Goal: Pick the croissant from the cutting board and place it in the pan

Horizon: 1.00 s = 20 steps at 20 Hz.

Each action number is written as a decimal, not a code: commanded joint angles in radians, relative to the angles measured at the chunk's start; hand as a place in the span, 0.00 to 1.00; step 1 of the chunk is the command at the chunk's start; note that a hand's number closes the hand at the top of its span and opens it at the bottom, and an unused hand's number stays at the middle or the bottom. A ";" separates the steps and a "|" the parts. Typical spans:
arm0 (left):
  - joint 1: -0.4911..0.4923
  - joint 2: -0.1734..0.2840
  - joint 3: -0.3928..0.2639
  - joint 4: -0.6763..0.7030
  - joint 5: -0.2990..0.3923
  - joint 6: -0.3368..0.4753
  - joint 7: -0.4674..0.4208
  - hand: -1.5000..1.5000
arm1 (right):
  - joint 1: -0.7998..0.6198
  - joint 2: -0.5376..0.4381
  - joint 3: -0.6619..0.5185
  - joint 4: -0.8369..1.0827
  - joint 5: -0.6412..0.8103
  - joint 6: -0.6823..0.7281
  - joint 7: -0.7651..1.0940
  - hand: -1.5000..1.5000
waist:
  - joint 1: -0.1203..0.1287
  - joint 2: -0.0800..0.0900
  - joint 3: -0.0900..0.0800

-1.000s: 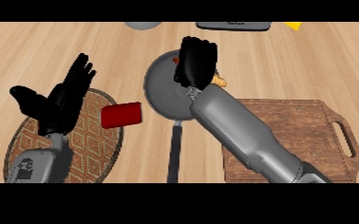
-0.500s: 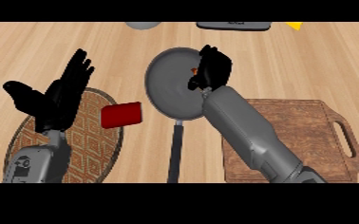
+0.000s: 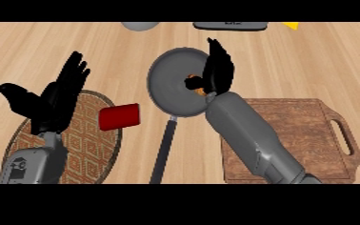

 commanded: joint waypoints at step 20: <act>0.043 0.003 0.025 -0.018 -0.019 0.008 -0.010 0.50 | 0.983 -0.282 0.053 -1.184 -0.382 -0.052 -0.502 0.00 | -0.046 -0.010 -0.001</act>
